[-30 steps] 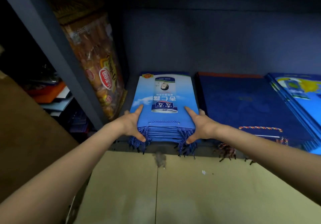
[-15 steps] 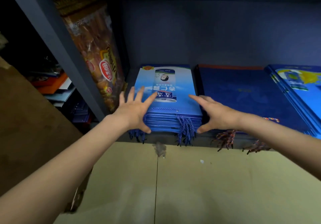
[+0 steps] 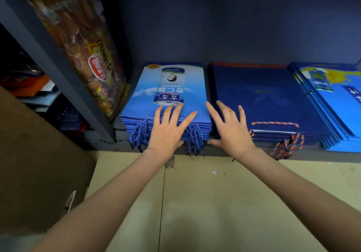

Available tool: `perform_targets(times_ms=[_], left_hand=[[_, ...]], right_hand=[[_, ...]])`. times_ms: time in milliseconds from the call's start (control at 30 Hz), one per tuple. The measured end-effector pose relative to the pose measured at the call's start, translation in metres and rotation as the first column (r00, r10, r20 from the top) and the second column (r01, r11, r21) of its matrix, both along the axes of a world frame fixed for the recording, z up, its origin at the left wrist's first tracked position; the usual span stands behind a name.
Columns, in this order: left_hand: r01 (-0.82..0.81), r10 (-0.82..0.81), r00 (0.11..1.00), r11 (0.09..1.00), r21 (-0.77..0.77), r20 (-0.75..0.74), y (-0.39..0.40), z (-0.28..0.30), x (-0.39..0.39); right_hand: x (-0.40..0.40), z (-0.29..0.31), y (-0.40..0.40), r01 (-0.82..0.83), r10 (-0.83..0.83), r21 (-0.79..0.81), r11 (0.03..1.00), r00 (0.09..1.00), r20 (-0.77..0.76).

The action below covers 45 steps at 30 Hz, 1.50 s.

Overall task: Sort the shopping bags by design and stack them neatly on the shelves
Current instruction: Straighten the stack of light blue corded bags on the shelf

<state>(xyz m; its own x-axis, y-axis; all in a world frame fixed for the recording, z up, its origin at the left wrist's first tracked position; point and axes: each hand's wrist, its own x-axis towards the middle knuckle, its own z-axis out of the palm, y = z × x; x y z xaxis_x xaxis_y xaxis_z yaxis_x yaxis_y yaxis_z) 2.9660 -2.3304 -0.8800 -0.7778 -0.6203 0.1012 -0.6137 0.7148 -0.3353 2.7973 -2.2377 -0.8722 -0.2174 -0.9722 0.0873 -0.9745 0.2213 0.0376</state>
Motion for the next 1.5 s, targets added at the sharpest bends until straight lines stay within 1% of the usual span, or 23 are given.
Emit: perform_targets(times_ms=[33, 100, 200, 300, 367, 433, 533, 633, 667, 733, 800, 867, 933, 1000, 1033, 1067, 1100, 1167, 1233, 1300, 1400, 1467, 1500], left_hand=[[-0.005, 0.005, 1.0, 1.0, -0.019, -0.02, -0.001, -0.002, -0.001], [0.004, -0.006, 0.999, 0.999, -0.043, -0.051, -0.003, -0.007, -0.003], [0.001, -0.005, 0.999, 0.997, -0.083, -0.05, -0.005, -0.01, -0.005], [-0.025, 0.021, 0.998, 0.998, -0.066, -0.058, -0.006, -0.01, -0.006], [-0.043, 0.043, 0.999, 0.997, -0.059, -0.008, -0.005, -0.009, -0.007], [-0.025, 0.025, 1.0, 0.998, -0.051, -0.007, -0.006, -0.012, -0.007], [-0.013, 0.005, 0.996, 0.996, -0.09, -0.09, -0.003, -0.005, 0.0], [-0.01, -0.017, 0.96, 0.995, -0.094, -0.278, -0.012, 0.005, 0.025], [-0.038, 0.013, 0.952, 0.996, -0.076, -0.307, -0.017, 0.007, 0.036], [-0.091, 0.09, 0.953, 0.996, 0.013, -0.288, -0.023, 0.012, 0.054], [-0.135, 0.166, 0.961, 0.979, 0.152, -0.219, -0.027, 0.017, 0.066], [-0.181, 0.229, 0.958, 0.951, 0.25, -0.175, -0.028, 0.017, 0.071], [-0.177, 0.263, 0.918, 0.942, 0.286, -0.298, -0.025, 0.018, 0.078], [-0.179, 0.302, 0.802, 0.945, 0.274, -0.515, -0.016, 0.01, 0.088], [-0.186, 0.302, 0.752, 0.95, 0.252, -0.586, -0.009, 0.002, 0.093], [-0.193, 0.305, 0.73, 0.951, 0.243, -0.612, -0.001, -0.008, 0.096], [-0.196, 0.307, 0.739, 0.949, 0.245, -0.599, 0.008, -0.018, 0.098], [-0.195, 0.33, 0.78, 0.936, 0.295, -0.532, 0.025, -0.034, 0.094], [-0.212, 0.41, 0.791, 0.88, 0.425, -0.455, 0.038, -0.041, 0.085], [-0.2, 0.464, 0.778, 0.823, 0.532, -0.425, 0.046, -0.044, 0.081], [-0.207, 0.543, 0.728, 0.757, 0.62, -0.419, 0.043, -0.045, 0.08], [-0.235, 0.549, 0.75, 0.743, 0.627, -0.369, 0.041, -0.045, 0.082], [-0.238, 0.491, 0.805, 0.78, 0.578, -0.331, 0.041, -0.045, 0.084]], right_hand=[[0.001, -0.001, -0.004, -0.004, 0.004, -0.016, 1.0, 1.0, -0.018], [0.002, -0.002, -0.011, 0.008, -0.007, 0.03, 1.0, 1.0, -0.023], [-0.001, -0.004, -0.017, 0.003, 0.0, 0.066, 0.998, 0.999, -0.037], [-0.002, -0.007, -0.018, 0.012, -0.012, 0.061, 0.998, 1.0, 0.008], [-0.001, -0.011, -0.017, 0.027, -0.03, 0.05, 0.998, 0.997, 0.067], [-0.001, -0.013, -0.013, 0.035, -0.037, 0.03, 0.999, 0.996, 0.077], [-0.003, -0.012, -0.009, -0.009, 0.013, -0.05, 0.999, 0.996, 0.089], [0.0, -0.012, -0.008, -0.204, 0.218, -0.165, 0.965, 0.973, 0.072], [0.001, -0.012, -0.009, -0.268, 0.283, -0.166, 0.949, 0.957, 0.07], [0.005, -0.012, -0.015, -0.352, 0.356, -0.131, 0.927, 0.935, 0.007], [0.009, -0.013, -0.022, -0.366, 0.36, -0.101, 0.925, 0.93, -0.073], [0.011, -0.014, -0.025, -0.365, 0.356, -0.087, 0.927, 0.929, -0.101], [0.008, -0.014, -0.021, -0.375, 0.362, -0.123, 0.919, 0.925, -0.119], [0.004, -0.012, -0.012, -0.356, 0.333, -0.232, 0.905, 0.933, -0.136], [0.003, -0.013, -0.004, -0.345, 0.315, -0.285, 0.894, 0.938, -0.146], [0.005, -0.016, 0.005, -0.345, 0.308, -0.319, 0.882, 0.937, -0.162], [0.009, -0.021, 0.014, -0.36, 0.314, -0.33, 0.873, 0.931, -0.184], [0.019, -0.035, 0.028, -0.434, 0.362, -0.293, 0.852, 0.893, -0.27], [0.027, -0.045, 0.03, -0.489, 0.402, -0.2, 0.849, 0.843, -0.358], [0.032, -0.05, 0.024, -0.49, 0.402, -0.115, 0.864, 0.809, -0.43], [0.034, -0.054, 0.02, -0.504, 0.434, 0.008, 0.863, 0.735, -0.52], [0.032, -0.055, 0.023, -0.488, 0.454, 0.09, 0.868, 0.708, -0.541], [0.031, -0.055, 0.025, -0.479, 0.458, 0.113, 0.871, 0.706, -0.54]])
